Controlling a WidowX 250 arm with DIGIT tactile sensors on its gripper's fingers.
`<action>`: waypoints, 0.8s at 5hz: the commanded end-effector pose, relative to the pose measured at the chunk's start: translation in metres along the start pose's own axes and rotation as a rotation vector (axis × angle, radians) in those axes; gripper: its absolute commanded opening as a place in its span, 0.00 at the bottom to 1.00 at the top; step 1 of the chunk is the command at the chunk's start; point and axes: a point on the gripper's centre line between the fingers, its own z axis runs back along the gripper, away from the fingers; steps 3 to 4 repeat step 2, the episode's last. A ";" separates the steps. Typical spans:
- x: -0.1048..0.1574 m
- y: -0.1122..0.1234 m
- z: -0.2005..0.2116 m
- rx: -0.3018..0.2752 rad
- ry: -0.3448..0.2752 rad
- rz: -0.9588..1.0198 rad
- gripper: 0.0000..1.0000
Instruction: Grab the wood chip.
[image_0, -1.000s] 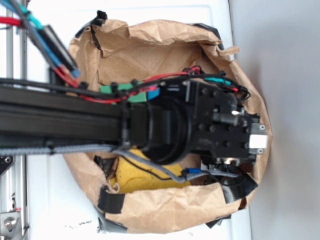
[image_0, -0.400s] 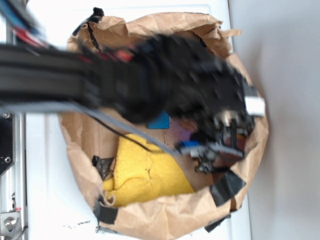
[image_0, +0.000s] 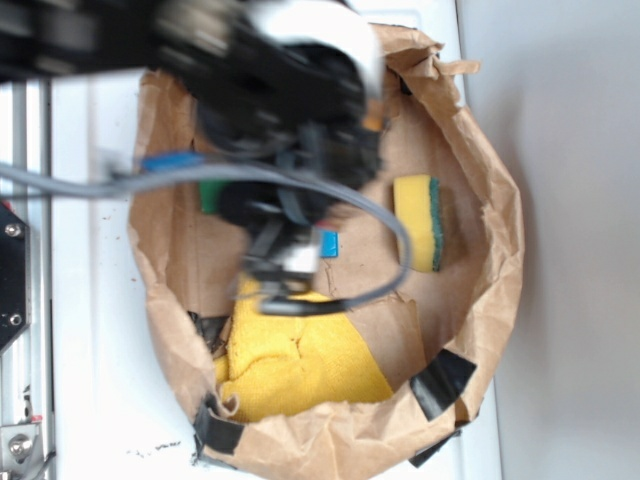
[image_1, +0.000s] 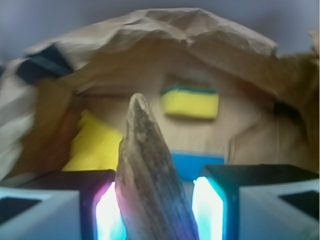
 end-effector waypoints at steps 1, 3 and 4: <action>0.006 0.003 0.038 0.061 -0.057 0.044 0.00; 0.000 0.002 0.035 0.063 -0.110 -0.008 0.00; 0.000 0.002 0.035 0.063 -0.110 -0.008 0.00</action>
